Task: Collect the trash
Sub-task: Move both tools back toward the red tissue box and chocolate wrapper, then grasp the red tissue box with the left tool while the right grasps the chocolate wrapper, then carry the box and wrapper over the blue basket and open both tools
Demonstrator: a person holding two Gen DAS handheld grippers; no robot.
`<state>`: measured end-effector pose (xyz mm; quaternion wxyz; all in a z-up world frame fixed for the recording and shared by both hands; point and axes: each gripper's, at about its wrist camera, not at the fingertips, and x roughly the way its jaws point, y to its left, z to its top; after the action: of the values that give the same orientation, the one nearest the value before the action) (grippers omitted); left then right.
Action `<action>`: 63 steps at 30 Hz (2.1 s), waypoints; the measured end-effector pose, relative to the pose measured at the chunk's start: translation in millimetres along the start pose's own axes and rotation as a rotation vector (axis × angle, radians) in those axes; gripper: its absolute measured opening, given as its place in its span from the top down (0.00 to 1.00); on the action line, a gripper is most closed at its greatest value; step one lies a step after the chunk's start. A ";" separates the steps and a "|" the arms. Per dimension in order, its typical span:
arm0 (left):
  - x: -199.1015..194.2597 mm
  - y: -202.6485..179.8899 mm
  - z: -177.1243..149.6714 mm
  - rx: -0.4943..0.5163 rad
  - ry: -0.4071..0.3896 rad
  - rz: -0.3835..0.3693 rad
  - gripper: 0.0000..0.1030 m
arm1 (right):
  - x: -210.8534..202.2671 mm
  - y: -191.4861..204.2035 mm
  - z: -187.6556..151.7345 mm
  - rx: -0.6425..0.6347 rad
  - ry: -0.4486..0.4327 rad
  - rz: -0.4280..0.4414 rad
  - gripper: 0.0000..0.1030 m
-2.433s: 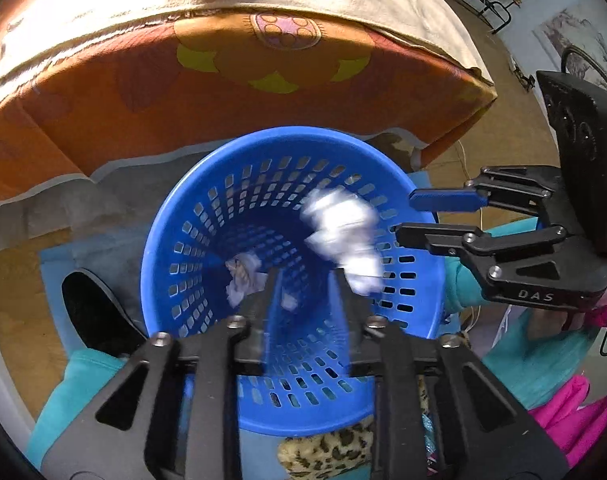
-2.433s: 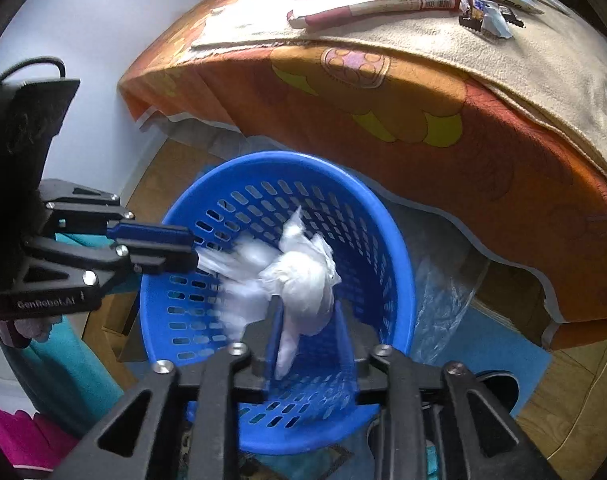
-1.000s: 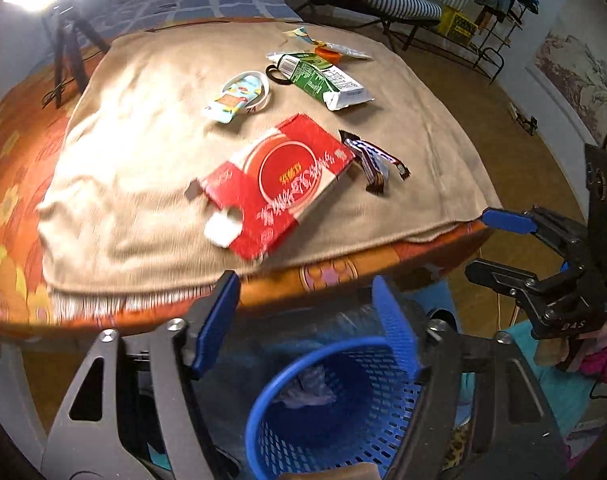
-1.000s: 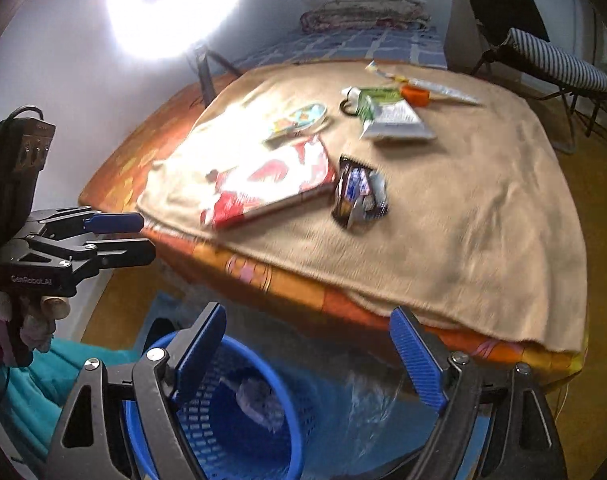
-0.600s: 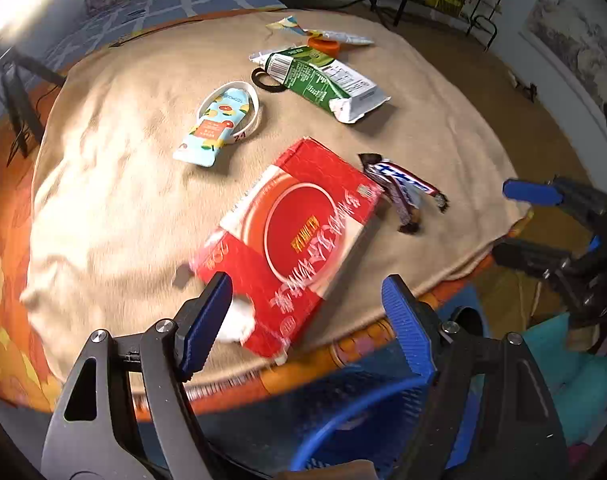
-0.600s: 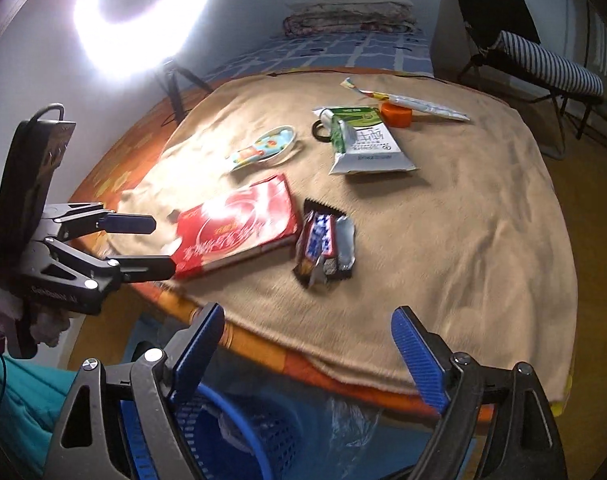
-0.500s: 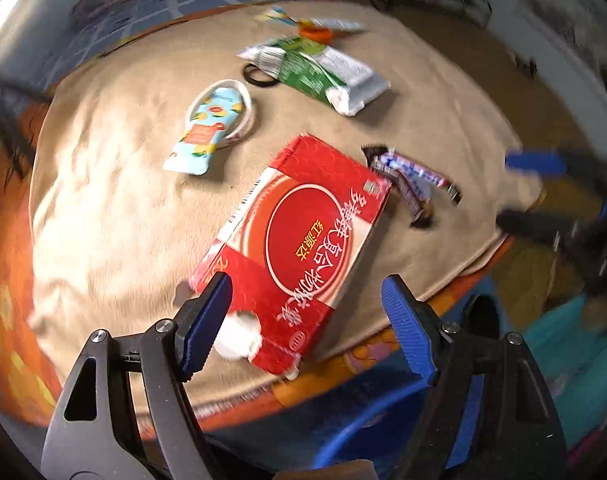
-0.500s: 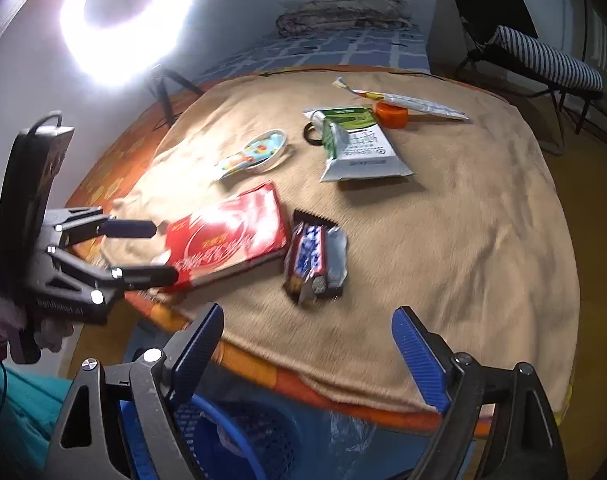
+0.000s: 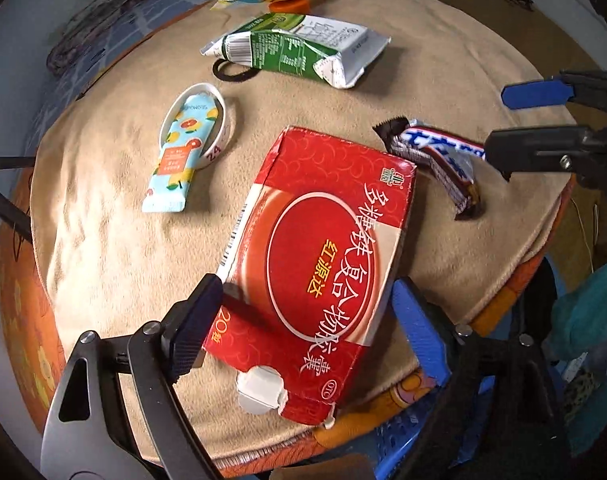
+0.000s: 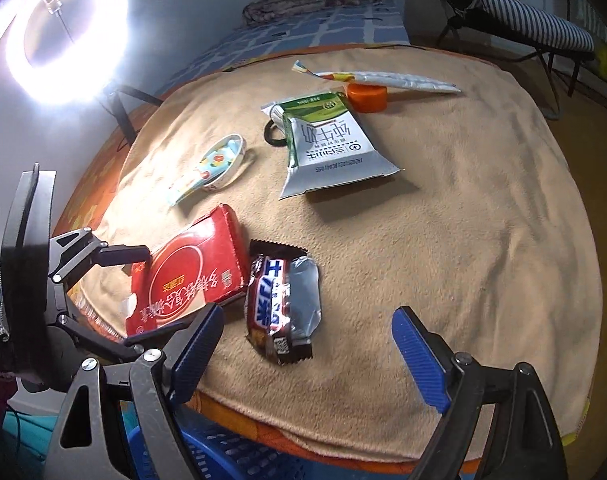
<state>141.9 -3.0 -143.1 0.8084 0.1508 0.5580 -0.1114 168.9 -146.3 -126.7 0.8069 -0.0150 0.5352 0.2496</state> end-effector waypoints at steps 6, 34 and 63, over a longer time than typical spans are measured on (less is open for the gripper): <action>-21.4 27.5 3.9 -0.137 -0.084 -0.152 0.14 | 1.6 -1.4 0.8 0.002 0.001 0.007 0.15; 18.5 95.6 -7.0 -0.513 0.025 -0.499 0.49 | 39.9 8.2 -2.8 0.026 0.102 0.067 0.49; -35.2 36.2 -6.0 -0.457 -0.083 -0.497 0.86 | 30.3 -5.1 -9.9 0.064 0.050 0.067 0.86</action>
<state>136.8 33.2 -107.9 0.7916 -0.1794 0.5547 -0.1831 171.7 -141.9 -158.6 0.7844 0.0223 0.5632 0.2589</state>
